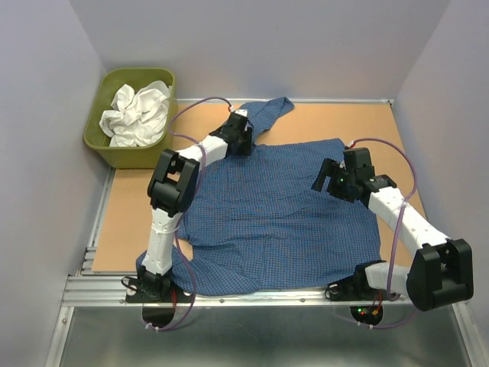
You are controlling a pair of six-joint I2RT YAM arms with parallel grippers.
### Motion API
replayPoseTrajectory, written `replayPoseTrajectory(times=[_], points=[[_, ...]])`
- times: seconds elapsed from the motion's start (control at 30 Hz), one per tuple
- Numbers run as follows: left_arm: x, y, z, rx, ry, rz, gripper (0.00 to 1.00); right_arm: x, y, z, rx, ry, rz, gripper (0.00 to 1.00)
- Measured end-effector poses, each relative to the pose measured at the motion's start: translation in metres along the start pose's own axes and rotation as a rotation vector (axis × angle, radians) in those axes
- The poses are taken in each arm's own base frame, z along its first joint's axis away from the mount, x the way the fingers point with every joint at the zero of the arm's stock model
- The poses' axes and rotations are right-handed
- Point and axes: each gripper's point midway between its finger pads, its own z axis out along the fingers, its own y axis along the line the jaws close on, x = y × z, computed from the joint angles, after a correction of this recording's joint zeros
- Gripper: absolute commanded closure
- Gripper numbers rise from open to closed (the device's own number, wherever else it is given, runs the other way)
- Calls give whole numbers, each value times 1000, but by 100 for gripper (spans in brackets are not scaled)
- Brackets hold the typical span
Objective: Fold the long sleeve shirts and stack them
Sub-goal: Flatten the shirt out
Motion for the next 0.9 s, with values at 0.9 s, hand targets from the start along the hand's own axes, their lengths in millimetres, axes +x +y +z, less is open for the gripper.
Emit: replayPoseTrajectory(times=[0.9], points=[[100, -39, -155, 189, 230, -45, 31, -4, 0, 1, -5, -19, -26, 10]])
